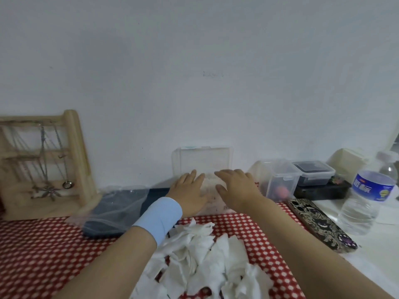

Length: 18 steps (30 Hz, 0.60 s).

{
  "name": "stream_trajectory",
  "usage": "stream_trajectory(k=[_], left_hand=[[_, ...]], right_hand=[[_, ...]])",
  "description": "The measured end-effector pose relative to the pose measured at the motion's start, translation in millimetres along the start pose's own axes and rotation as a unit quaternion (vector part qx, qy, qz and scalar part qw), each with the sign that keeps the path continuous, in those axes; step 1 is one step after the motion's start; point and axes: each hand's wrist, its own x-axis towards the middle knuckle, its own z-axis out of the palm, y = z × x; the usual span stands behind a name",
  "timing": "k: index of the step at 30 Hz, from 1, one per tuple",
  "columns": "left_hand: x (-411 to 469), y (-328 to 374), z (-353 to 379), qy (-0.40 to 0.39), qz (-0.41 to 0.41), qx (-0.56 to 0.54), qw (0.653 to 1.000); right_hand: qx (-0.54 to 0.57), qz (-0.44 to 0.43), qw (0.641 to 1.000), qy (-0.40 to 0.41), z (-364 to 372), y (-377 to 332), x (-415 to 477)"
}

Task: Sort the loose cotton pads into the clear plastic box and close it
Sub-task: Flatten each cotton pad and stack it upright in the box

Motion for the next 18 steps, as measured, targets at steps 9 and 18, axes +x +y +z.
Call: stream_trajectory(k=[9,18], left_hand=[[-82.7,-18.0,-35.2,-0.030,-0.043,-0.102,0.993],[-99.2,-42.3,-21.1,-0.048,-0.072,-0.221,0.971]], right_hand=[[0.171,-0.102,0.970,-0.143,-29.6,-51.6,-30.9],[0.171,-0.101,0.975,-0.096,-20.6,-59.2,-32.8]])
